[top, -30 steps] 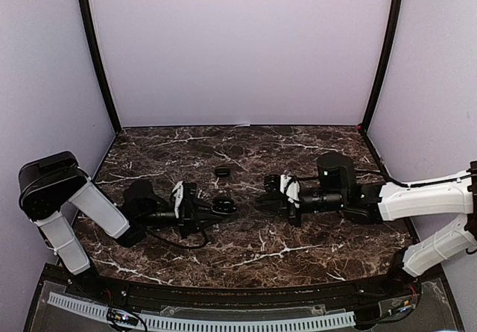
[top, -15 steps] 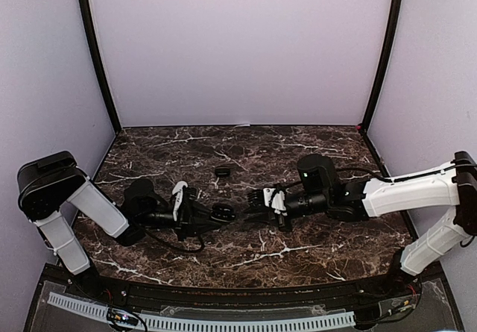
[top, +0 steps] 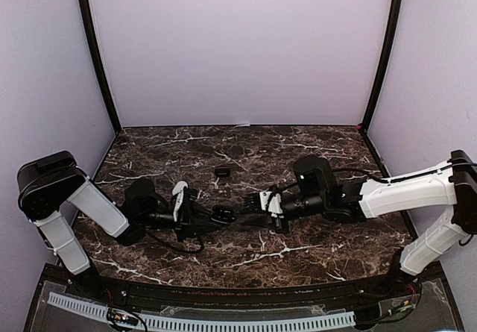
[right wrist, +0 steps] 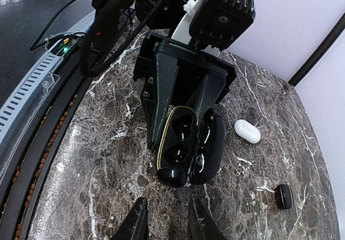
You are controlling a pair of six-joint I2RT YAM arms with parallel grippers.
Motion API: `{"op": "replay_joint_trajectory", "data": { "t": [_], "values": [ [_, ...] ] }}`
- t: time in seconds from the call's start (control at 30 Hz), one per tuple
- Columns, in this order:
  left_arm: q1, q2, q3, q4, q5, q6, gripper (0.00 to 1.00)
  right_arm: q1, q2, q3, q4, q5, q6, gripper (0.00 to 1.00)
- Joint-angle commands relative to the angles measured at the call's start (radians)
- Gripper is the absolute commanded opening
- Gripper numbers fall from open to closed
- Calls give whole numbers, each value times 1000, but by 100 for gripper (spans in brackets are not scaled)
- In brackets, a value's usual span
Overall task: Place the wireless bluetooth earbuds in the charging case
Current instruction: Adjust the right earbud in the right side groove of the charging case.
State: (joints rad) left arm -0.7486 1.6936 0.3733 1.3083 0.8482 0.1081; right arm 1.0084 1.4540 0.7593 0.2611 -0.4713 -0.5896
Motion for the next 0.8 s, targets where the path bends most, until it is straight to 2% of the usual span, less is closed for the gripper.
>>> {"op": "replay_joint_trajectory", "data": {
  "t": [0.0, 0.77],
  "values": [
    [3, -18, 19, -4, 23, 2, 8, 17, 23, 41, 34, -5, -18, 25],
    [2, 1, 35, 0, 31, -13, 8, 35, 52, 55, 64, 17, -21, 23]
  ]
}}
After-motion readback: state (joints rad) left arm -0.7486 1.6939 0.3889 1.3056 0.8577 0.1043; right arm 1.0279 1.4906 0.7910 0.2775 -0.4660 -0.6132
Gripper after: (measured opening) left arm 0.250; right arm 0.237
